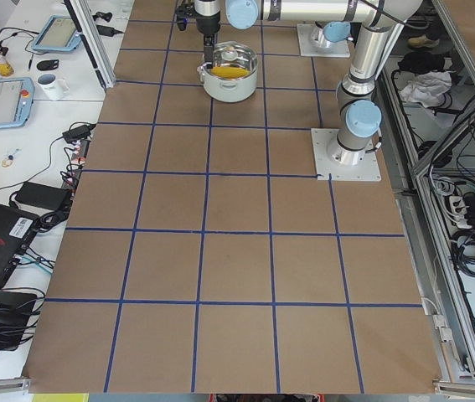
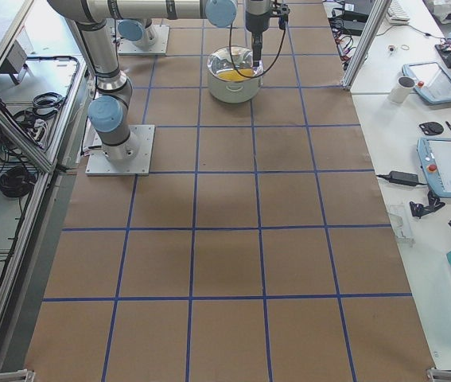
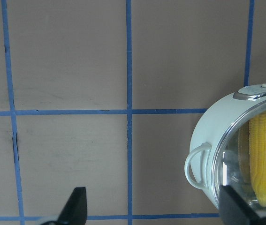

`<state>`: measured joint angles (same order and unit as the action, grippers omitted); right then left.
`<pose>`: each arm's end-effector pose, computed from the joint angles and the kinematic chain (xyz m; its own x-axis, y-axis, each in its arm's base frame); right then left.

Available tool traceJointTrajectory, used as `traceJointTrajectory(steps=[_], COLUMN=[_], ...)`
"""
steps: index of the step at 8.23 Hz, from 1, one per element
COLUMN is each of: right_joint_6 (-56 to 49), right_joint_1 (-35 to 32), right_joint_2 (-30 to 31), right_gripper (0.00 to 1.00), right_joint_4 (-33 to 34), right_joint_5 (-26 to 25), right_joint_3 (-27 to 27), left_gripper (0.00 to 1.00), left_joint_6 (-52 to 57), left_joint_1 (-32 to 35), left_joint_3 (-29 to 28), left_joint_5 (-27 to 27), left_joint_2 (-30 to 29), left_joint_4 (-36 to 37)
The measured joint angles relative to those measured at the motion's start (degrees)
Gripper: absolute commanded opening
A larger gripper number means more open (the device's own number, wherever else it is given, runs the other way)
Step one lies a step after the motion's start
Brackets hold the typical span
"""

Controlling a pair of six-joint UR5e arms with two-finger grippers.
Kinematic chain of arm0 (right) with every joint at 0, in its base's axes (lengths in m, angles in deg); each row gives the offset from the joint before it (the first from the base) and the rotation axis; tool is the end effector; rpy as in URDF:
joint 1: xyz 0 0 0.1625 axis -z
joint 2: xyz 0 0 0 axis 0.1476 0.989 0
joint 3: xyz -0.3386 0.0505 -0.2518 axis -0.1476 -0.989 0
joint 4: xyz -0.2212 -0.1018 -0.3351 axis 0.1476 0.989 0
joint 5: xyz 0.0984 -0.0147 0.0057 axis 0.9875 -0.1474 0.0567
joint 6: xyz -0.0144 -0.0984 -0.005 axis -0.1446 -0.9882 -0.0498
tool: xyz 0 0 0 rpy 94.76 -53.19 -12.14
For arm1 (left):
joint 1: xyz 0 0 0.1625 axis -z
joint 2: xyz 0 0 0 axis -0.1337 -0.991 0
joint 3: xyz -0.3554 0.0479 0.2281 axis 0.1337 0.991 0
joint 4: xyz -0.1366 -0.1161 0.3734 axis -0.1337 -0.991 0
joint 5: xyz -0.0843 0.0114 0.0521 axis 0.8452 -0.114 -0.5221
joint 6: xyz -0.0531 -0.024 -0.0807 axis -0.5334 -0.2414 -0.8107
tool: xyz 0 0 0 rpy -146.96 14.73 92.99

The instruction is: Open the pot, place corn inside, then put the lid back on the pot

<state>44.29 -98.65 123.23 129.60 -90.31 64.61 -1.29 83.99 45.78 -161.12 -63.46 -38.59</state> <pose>0.1393 -0.5227 0.4958 -0.9964 0.0684 -0.0507 0.0724 0.9939 -0.0830 -0.1504 -0.5327 0.4770 -0.9998 -0.0131 0.0144 -0.0133 0.9998 -0.0116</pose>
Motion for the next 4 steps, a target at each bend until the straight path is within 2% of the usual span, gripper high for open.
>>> traceJointTrajectory(steps=[4], right_joint_6=[0.0], right_joint_1=[-0.1], right_joint_2=[0.1], right_gripper=[1.0], right_joint_4=[-0.8], right_joint_5=[0.1], right_joint_3=[0.1], left_gripper=[1.0], left_joint_6=[0.0], left_joint_1=[0.0], left_joint_3=[0.0], left_joint_5=[0.0], left_joint_2=[0.0], left_joint_4=[0.0])
